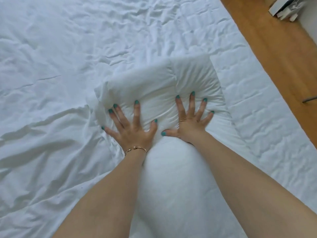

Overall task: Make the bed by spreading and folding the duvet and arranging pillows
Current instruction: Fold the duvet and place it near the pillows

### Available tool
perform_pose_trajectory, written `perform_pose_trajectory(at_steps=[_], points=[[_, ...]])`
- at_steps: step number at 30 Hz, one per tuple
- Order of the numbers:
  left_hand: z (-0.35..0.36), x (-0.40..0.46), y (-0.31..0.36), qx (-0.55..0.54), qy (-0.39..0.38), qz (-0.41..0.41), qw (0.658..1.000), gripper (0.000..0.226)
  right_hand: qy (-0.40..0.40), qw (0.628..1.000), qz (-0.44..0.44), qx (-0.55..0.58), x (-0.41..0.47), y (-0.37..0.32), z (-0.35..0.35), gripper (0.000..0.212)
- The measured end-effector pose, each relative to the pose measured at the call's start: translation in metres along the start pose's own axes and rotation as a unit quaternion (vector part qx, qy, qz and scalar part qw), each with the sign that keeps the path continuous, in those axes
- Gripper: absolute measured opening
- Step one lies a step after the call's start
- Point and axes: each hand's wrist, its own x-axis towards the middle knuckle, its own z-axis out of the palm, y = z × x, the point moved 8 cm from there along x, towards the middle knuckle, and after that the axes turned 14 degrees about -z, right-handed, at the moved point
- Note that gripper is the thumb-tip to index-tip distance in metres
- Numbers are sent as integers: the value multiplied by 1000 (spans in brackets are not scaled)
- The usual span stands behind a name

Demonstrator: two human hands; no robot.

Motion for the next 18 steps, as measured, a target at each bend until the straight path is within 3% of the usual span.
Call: perform_pose_trajectory(at_steps=[6, 14, 18], points=[[20, 11, 9, 20, 30, -12, 999, 85, 69, 997, -38, 4, 14, 8, 11, 126], [19, 14, 10, 24, 62, -29, 997, 80, 317, 944, -75, -57, 2, 3, -1, 103], [12, 14, 12, 45, 82, -19, 995, 79, 344, 932, -86, -67, -1, 3, 1, 100]])
